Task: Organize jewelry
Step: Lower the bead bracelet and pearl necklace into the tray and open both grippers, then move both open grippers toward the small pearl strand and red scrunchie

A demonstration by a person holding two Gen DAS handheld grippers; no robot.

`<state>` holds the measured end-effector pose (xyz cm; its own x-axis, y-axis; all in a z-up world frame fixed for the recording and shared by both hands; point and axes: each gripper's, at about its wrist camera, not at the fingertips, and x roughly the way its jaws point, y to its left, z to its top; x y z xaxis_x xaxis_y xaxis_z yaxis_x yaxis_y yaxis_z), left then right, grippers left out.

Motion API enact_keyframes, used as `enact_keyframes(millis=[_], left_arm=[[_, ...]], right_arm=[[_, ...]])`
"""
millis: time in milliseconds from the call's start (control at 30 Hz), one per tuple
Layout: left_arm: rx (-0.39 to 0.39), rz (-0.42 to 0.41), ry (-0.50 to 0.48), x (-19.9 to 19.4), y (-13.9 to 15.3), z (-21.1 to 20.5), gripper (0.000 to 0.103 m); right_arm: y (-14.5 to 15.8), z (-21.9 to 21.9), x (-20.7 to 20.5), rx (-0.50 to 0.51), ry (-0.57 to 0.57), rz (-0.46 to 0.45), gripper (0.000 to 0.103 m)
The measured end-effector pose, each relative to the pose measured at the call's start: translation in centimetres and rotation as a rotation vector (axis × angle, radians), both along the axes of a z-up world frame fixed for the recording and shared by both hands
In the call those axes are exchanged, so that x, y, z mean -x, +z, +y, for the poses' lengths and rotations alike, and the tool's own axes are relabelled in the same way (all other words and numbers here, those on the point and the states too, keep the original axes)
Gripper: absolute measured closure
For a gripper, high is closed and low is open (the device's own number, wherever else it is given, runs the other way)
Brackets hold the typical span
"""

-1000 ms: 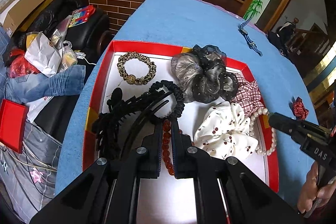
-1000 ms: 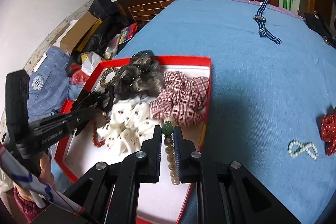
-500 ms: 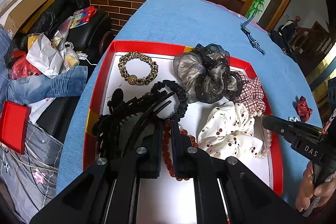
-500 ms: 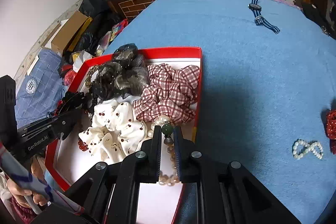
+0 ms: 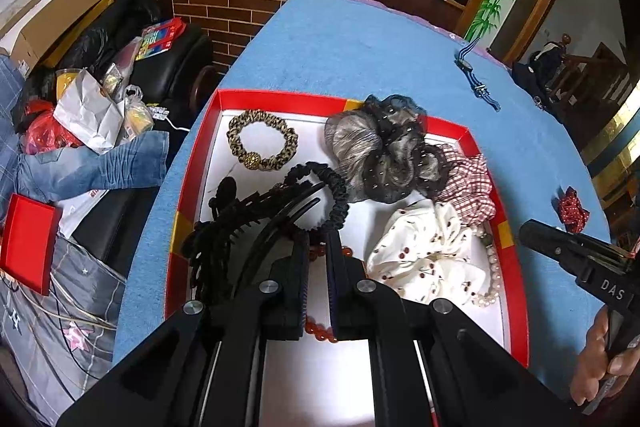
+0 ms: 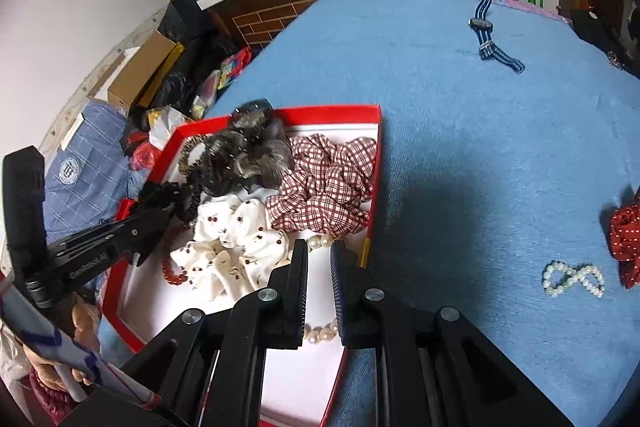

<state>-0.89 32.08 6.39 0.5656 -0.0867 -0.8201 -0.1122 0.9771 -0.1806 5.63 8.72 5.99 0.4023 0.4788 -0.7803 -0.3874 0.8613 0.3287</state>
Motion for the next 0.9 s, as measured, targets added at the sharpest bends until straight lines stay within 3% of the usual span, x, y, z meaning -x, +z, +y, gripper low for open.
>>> enact_keyframes(millis=[333,533,900], left_arm=[[-0.017,-0.064,-0.064,1.4,3.0,-3.3,0.094],[-0.031,-0.084,-0.127,1.6,4.1,-6.7,0.083],[-0.053,-0.068,-0.256,1.2,4.2,-13.9,0.083]], right_arm=[[1.0,-3.3,1.8,-0.046,-0.042,0.000,0.090],[0.8,-6.1,2.6,-0.064,-0.085,0.006,0.090],[0.3,-14.9,3.4,-0.126,-0.237,0.018,0.090]])
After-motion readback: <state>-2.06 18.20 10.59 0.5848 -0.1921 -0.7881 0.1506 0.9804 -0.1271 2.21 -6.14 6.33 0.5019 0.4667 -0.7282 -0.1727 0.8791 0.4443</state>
